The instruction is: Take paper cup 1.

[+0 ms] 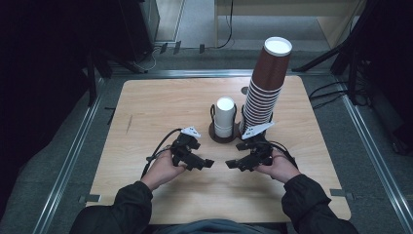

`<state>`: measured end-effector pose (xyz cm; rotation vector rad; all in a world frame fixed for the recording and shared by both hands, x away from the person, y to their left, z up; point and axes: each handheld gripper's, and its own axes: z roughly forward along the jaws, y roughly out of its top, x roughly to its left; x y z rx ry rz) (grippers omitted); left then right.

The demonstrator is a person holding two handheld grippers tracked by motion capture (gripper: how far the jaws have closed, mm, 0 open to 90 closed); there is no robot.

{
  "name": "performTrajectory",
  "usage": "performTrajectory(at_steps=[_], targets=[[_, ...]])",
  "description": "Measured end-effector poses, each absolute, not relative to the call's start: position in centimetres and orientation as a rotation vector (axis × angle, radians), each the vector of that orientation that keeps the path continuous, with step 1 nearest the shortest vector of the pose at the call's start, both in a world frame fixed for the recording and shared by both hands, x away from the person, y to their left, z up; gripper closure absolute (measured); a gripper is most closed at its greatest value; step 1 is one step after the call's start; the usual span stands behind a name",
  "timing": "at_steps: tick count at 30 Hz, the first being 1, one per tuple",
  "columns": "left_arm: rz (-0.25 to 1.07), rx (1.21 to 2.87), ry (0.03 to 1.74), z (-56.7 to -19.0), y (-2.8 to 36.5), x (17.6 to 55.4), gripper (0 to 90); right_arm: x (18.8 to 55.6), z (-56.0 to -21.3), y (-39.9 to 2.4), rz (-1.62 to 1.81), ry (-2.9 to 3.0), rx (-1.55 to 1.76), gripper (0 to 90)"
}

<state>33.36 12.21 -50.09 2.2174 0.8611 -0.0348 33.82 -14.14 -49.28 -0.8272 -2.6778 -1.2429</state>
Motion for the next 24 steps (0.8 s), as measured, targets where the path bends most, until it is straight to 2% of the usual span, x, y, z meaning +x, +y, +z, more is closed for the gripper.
performTrajectory(at_steps=[5, 9, 12, 17, 20, 24], targets=[[0.037, 2.235, 0.867, -49.4, 12.0, 33.9, 3.4, 33.7, -49.5, -14.7, -1.229, -2.700, -0.817, 13.7], [0.025, 2.212, 0.799, -48.9, 12.8, 34.3, 3.4, 33.6, -49.1, -15.1, -1.281, -2.682, -0.841, 14.9], [0.077, 2.221, 0.822, -48.4, 13.1, 34.6, 13.8, 33.4, -49.2, -15.2, -1.286, -2.664, -0.844, 14.9], [0.065, 2.238, 0.772, -47.6, 13.3, 35.0, 16.1, 33.0, -49.8, -15.5, -1.223, -2.654, -0.823, 14.9], [0.059, 2.272, 0.731, -47.4, 13.6, 35.1, 26.7, 32.7, -50.1, -15.6, -1.200, -2.671, -0.804, 14.9], [0.021, 2.269, 0.739, -47.4, 13.9, 35.3, 28.1, 32.8, -49.9, -15.6, -1.195, -2.683, -0.832, 15.1]])
